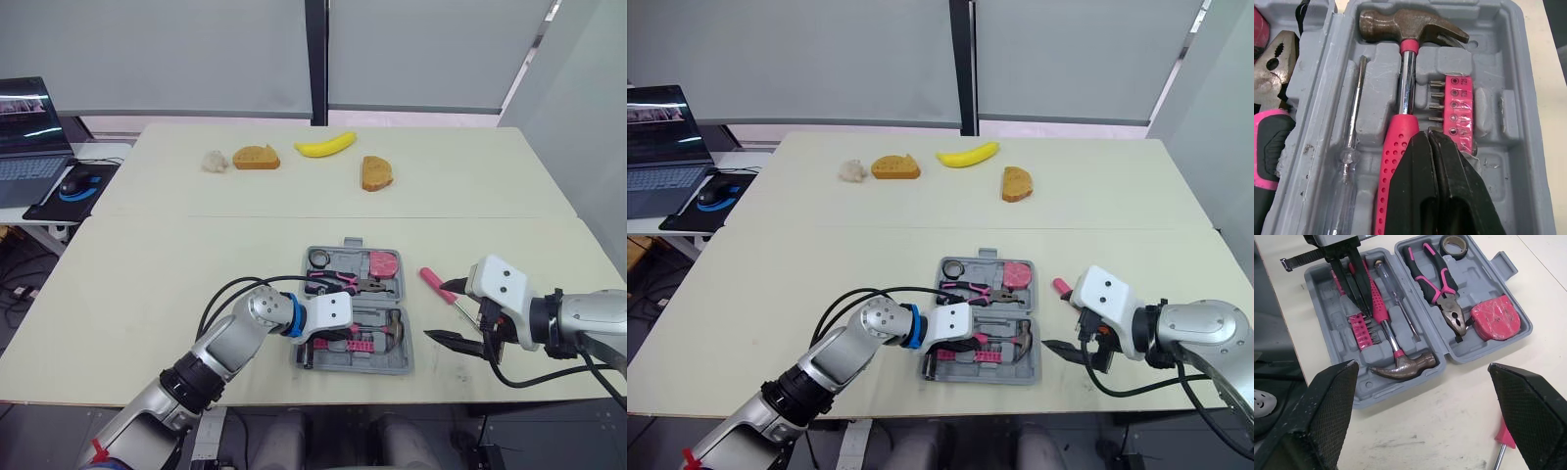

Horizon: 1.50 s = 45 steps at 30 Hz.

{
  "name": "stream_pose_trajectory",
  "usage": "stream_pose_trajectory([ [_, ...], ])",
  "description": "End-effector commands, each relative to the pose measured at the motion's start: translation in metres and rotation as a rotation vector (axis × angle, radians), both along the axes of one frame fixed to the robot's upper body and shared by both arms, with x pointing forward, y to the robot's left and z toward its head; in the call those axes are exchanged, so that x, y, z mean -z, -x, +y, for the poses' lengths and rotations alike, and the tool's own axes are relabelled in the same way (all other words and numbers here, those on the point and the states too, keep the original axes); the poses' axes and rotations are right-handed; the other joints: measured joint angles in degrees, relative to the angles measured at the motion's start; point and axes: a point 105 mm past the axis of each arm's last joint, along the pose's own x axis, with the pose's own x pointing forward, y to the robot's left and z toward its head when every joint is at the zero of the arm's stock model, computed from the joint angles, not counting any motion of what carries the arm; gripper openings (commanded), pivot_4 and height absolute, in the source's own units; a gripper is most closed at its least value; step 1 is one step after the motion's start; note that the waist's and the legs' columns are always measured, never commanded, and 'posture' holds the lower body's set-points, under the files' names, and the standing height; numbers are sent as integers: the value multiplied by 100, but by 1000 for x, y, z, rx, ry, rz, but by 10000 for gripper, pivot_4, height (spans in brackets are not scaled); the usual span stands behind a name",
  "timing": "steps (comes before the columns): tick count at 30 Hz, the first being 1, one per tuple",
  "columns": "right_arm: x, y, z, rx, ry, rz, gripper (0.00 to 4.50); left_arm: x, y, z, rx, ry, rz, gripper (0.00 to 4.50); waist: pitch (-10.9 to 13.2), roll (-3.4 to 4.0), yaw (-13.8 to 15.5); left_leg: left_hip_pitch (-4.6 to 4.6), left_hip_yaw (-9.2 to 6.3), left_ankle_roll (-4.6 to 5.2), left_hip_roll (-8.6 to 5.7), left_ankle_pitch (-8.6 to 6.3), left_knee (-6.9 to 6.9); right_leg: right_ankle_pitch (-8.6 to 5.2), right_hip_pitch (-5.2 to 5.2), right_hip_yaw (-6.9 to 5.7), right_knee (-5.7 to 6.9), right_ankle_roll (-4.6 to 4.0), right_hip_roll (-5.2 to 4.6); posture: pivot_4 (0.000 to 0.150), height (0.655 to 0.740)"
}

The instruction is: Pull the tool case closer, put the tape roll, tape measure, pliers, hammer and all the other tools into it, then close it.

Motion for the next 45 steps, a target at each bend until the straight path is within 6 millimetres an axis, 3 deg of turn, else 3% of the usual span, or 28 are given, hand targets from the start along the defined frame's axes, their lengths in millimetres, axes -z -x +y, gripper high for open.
stream_pose_trajectory([
  [1, -9, 2, 3, -24, 3, -40, 45000, 19, 1, 6, -29, -46, 31, 228, -1, 1, 2, 4, 0, 0, 0, 0, 0, 0, 4, 0, 0, 0, 0, 1500, 7400],
  [7, -8, 3, -1, -17, 11, -36, 45000, 8, 2, 3, -27, 17, 50, 228, -1, 1, 2, 12, -3, 0, -1, 0, 1, 0, 18, -3, -2, 1, -1, 1500, 7400],
  [14, -12, -6, -10, 11, 9, -53, 45000, -48, -14, 2, -54, 211, -46, 228, 0, 0, -6, 10, -4, 1, 1, 0, 0, 0, 13, -4, -2, 1, 1, 1500, 7400],
  [17, -16, -12, -25, 48, 36, -80, 45000, -69, -28, 22, -96, 230, -163, 228, 0, 0, -1, 10, -3, 0, 0, 0, 1, 0, 13, -4, -2, 1, -1, 1500, 7400],
  [20, -22, -18, -48, 93, 65, -104, 45000, -81, -35, 68, -173, 206, -145, 5796, 0, 0, -23, 10, -1, 0, 3, 0, -2, 0, 8, -3, -2, 0, 1, 1500, 7400],
  [25, -25, -18, -86, 165, 130, -97, 45000, -94, -39, 127, -349, 182, -185, 21083, 2, 4, -15, 9, 3, 0, 3, 0, -4, -1, 6, 0, -4, -1, 1, 1500, 7400],
  [28, -29, -15, -115, 254, 170, -90, 45000, -90, -32, 184, -488, 65, -200, 30207, 3, 4, -14, 8, 2, 1, 3, -1, -4, -1, 6, 1, -5, -1, -1, 1500, 7400],
  [30, -29, -11, -132, 300, 195, -81, 45000, -88, -28, 207, -542, 17, -211, 36885, 4, 5, -16, 11, 3, 1, 9, -1, -9, -1, 4, 2, -4, -2, 1, 1500, 7400],
  [32, -28, -7, -146, 336, 210, -71, 45000, -89, -25, 219, -586, 17, -212, 43346, 4, 8, -7, 11, 3, 1, 9, -1, -9, -2, 3, 1, -3, -3, 0, 1500, 7400],
  [33, -26, -6, -152, 349, 213, -66, 45000, -89, -24, 226, -613, 25, -206, 44494, 5, 8, 9, 11, 4, 1, 8, -1, -8, -2, 4, 2, -3, -2, -2, 1500, 7400],
  [37, -22, -5, -156, 348, 204, -53, 45000, -85, -20, 239, -645, 7, -202, 44494, 5, 8, 29, 10, 4, 1, 7, -1, -7, -1, 5, 1, -6, -2, -7, 1500, 7400],
  [45, -25, -17, -136, 305, 134, -82, 45000, -104, -29, 221, -638, 126, -280, 44494, 5, 8, 4, 4, 5, 1, 8, -2, -9, -1, -3, 2, -4, -2, -7, 1500, 7400],
])
